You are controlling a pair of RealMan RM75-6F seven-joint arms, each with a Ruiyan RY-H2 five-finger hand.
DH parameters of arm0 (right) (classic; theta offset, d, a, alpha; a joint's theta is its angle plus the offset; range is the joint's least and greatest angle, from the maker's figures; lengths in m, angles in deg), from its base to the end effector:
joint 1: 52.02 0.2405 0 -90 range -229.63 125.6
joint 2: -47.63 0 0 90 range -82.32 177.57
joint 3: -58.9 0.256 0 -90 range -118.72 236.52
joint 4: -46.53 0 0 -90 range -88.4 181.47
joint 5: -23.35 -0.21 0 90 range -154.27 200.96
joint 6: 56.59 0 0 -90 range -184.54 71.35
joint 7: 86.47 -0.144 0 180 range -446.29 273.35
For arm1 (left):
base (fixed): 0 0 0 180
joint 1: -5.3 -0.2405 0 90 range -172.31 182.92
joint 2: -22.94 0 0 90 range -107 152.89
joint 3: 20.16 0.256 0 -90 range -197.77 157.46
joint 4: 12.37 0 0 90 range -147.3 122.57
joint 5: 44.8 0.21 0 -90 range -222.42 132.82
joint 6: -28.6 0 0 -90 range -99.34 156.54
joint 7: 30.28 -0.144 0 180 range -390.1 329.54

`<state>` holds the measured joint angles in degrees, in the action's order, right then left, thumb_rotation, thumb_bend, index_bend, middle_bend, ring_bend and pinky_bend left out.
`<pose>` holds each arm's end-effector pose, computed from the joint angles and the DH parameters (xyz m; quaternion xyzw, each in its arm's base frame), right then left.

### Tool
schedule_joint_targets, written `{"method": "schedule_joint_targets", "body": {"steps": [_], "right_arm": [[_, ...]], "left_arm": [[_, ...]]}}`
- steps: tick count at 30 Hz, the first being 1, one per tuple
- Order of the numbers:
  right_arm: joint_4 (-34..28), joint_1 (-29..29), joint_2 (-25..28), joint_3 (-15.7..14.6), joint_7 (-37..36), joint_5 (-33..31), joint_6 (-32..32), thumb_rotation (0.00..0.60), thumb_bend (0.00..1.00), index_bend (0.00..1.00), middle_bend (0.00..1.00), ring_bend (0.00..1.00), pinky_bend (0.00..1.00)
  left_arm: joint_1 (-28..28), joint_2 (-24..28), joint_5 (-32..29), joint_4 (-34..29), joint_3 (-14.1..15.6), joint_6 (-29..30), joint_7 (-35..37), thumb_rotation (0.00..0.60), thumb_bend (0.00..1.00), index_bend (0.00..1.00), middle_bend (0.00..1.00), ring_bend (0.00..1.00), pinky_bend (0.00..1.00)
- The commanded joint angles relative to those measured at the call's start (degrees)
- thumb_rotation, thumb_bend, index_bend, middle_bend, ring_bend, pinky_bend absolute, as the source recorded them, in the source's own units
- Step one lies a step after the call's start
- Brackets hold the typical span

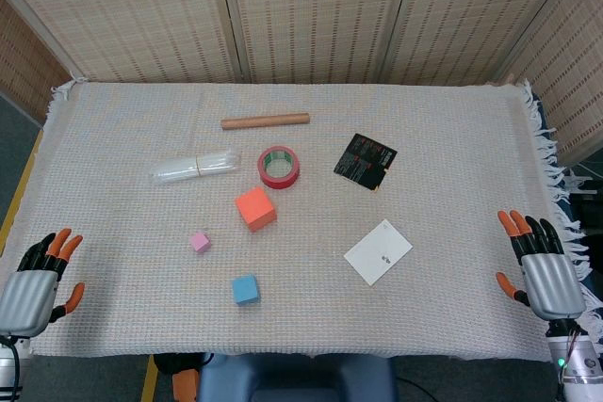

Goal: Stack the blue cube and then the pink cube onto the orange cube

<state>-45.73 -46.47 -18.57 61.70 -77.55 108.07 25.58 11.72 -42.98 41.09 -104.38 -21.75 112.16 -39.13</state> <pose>-0.3115 -0.1841 0.1416 0.6242 -0.3672 0.3384 0.6008 -0.3078 0.1845 0.1429 -0.6332 -0.3537 -0.3446 0.5960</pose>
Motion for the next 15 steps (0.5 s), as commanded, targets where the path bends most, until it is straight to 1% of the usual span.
{"method": "schedule_joint_targets", "body": {"steps": [1, 3, 4, 7, 11, 14, 15], "right_arm": [[-0.3, -0.3, 0.2, -0.1, -0.2, 0.1, 0.4, 0.6, 0.18, 0.0, 0.0, 0.0, 0.0], [-0.4, -0.3, 0.4, -0.1, -0.3, 0.3, 0.6, 0.6, 0.18, 0.0, 0.0, 0.0, 0.0], [-0.5, -0.4, 0.5, -0.2, -0.4, 0.3, 0.6, 0.6, 0.18, 0.0, 0.0, 0.0, 0.0], [-1.1, -0.6, 1.0, -0.2, -0.8, 0.1, 0.7, 0.6, 0.18, 0.0, 0.0, 0.0, 0.0], [-1.2, -0.8, 1.1, -0.2, -0.5, 0.1, 1.1, 0.6, 0.18, 0.0, 0.0, 0.0, 0.0], [-1.3, -0.7, 1.1, -0.3, -0.3, 0.1, 0.6, 0.6, 0.18, 0.0, 0.0, 0.0, 0.0], [-1.4, -0.7, 1.1, -0.3, -0.3, 0.1, 0.5, 0.6, 0.18, 0.0, 0.0, 0.0, 0.0]], "left_arm": [[0.0, 0.2, 2.8, -0.8, 1.9, -0.3, 1.3, 0.6, 0.39, 0.07, 0.0, 0.0, 0.17], [0.4, 0.8, 5.9, -1.2, 3.6, -1.0, 3.4, 0.6, 0.39, 0.07, 0.0, 0.0, 0.22], [0.8, 1.0, 7.9, -1.4, 4.6, -1.4, 4.7, 0.6, 0.39, 0.07, 0.0, 0.0, 0.23], [1.9, 0.3, 11.2, -1.4, 6.3, -3.2, 4.8, 0.6, 0.39, 0.07, 0.02, 0.01, 0.28], [3.3, -2.3, 11.4, -1.9, 7.1, -7.5, -0.3, 0.6, 0.38, 0.07, 0.11, 0.12, 0.38], [4.4, -4.6, 10.3, -2.7, 7.0, -10.8, -5.2, 0.6, 0.36, 0.06, 0.25, 0.24, 0.48], [4.7, -5.4, 10.2, -2.9, 7.0, -11.6, -6.4, 0.6, 0.36, 0.06, 0.31, 0.29, 0.52]]}}
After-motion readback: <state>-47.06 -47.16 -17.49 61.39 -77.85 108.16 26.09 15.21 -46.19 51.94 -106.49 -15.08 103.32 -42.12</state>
